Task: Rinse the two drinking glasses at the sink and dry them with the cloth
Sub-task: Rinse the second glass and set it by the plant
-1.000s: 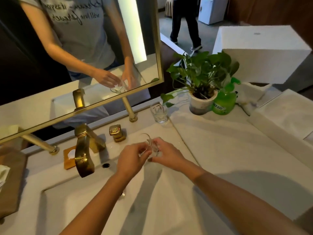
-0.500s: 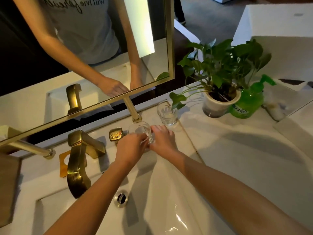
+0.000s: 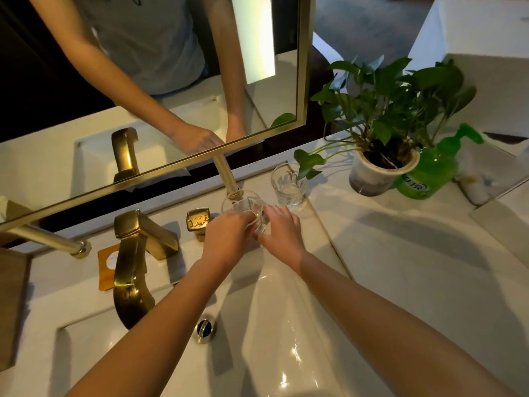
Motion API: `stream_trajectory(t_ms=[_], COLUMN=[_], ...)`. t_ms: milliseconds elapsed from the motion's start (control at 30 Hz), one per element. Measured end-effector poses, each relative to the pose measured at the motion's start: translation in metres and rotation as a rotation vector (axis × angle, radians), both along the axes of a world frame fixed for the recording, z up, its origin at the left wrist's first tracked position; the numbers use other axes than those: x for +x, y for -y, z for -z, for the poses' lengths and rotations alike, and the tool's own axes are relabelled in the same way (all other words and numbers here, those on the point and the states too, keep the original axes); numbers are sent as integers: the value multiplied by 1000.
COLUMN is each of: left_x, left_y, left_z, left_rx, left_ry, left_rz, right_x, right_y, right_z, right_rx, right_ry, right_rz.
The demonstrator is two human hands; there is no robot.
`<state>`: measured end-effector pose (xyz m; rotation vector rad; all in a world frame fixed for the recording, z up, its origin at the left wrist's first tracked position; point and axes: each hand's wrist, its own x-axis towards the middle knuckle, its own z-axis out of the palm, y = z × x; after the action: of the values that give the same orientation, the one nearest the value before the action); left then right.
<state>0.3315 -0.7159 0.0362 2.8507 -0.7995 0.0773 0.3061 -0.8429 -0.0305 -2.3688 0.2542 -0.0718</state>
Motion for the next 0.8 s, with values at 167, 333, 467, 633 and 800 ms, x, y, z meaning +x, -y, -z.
stream_trajectory(t_ms=[167, 333, 467, 633, 800], left_x=[-3, -5, -9, -13, 0], left_y=[0, 1, 7, 24, 57], left_z=[-4, -5, -10, -27, -32], left_rx=[-60, -119, -215, -265, -186], left_ry=[-26, -92, -124, -88, -95], left_rz=[2, -29, -48, 1, 116], right_x=[-17, -30, -31, -23, -4], right_y=[20, 51, 65, 72, 73], right_z=[0, -9, -15, -19, -24], right_rx=[146, 219, 215, 216, 187], right_ry=[47, 78, 78, 82, 15], right_rz=[30, 132, 186, 244, 246])
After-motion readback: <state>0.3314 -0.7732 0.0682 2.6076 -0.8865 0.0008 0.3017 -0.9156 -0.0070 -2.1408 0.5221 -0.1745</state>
